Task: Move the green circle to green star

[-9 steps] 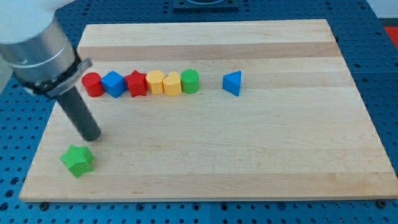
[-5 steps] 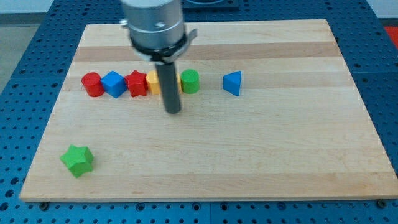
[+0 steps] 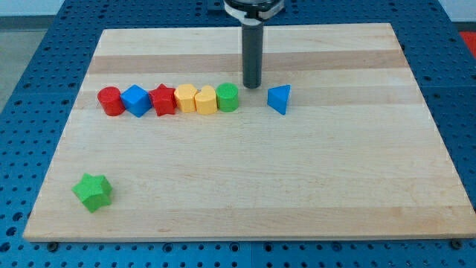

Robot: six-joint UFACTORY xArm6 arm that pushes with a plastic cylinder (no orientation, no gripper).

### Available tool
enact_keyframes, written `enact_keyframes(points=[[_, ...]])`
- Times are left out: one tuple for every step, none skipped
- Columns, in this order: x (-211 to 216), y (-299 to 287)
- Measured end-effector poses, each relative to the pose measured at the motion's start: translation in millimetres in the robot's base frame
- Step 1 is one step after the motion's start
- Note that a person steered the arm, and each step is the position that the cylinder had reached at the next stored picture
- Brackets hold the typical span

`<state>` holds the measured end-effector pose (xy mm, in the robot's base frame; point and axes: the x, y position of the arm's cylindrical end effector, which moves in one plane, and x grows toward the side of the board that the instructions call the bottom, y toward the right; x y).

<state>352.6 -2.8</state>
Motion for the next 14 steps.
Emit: enact_keyframes(points=[[3,-24],[14,-26],[35,-26],[59,-26],[86,-26],[103,-26],[118,-26],[135,-27],[149,-30],[162,-43],[182,-57],[193,-70],[197,-99],[198,-125]])
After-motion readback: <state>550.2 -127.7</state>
